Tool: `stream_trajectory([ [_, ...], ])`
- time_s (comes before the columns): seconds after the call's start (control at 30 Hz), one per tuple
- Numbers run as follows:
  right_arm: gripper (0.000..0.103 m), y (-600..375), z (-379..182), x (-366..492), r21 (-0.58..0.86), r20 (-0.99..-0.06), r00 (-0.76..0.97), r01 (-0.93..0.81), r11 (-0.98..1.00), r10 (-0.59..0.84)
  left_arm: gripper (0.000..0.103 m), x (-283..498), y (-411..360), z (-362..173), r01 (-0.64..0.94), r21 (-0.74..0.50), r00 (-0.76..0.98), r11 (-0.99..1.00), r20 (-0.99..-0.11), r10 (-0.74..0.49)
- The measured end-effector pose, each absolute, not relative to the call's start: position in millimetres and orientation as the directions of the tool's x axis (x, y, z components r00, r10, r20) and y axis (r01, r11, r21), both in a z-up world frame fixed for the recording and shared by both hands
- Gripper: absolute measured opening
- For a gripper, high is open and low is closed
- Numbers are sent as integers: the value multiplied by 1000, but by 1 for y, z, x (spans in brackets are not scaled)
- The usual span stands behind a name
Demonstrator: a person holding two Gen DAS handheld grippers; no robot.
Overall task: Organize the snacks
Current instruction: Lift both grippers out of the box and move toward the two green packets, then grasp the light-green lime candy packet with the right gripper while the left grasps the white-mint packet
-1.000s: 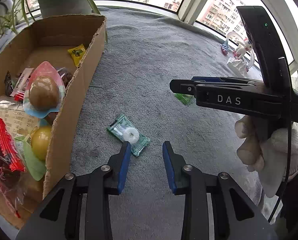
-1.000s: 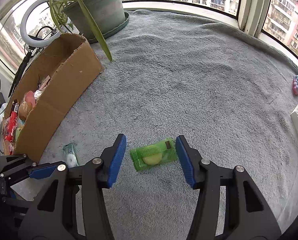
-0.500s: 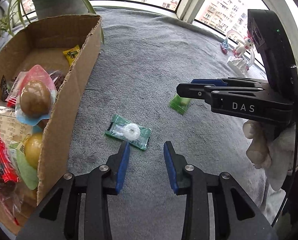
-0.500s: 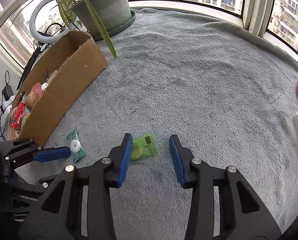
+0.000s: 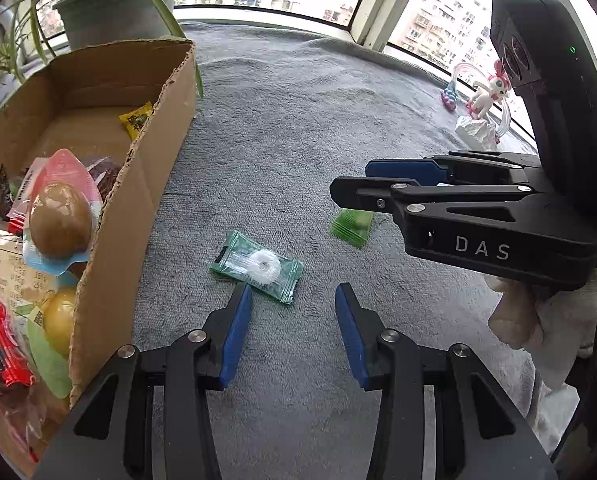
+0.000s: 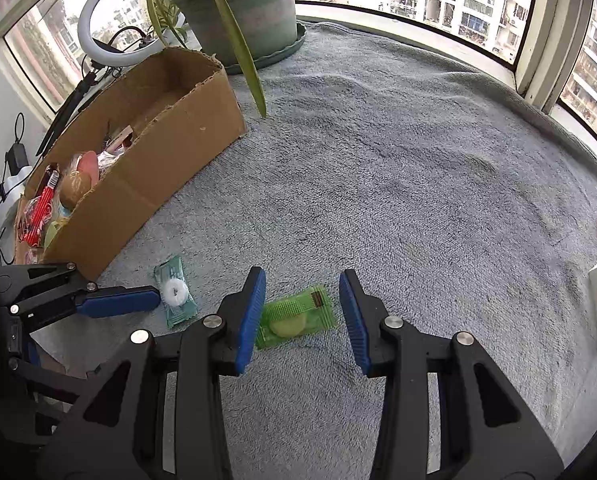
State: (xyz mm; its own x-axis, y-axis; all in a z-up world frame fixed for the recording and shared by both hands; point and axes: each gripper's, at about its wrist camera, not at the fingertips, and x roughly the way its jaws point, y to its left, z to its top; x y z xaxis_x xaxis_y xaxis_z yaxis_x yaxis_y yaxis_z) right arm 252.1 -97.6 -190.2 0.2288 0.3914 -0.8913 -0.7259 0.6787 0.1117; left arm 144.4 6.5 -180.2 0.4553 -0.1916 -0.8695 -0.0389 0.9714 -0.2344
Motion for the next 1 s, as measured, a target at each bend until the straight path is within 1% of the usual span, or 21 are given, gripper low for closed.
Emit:
stream_trajectory([
  [0.23, 40, -98, -193, 244, 34, -920, 221, -777, 629, 324, 42, 150, 7, -181, -51, -224, 461, 973, -870, -176],
  [0.43, 40, -131, -192, 239, 11, -930, 223, -779, 627, 293, 43, 157, 4, -181, -50, -199, 475, 979, -867, -152],
  [0.63, 41, -163, -188, 240, 31, -921, 260, -695, 718, 290, 43, 171, -4, -182, -15, -146, 498, 989, -859, -119],
  [0.77, 45, -184, -174, 232, 144, -889, 258, -627, 766, 378, 43, 175, -12, -183, 24, -111, 507, 993, -855, -108],
  [0.87, 45, -182, -172, 222, 153, -876, 234, -694, 703, 422, 37, 176, -16, -183, 49, -78, 515, 996, -853, -92],
  [0.93, 45, -174, -175, 219, 115, -886, 224, -742, 660, 407, 30, 177, -16, -183, 55, -63, 516, 997, -852, -82],
  [1.0, 45, -163, -177, 217, 95, -892, 199, -796, 598, 405, 26, 179, -15, -183, 52, -64, 516, 997, -853, -82],
])
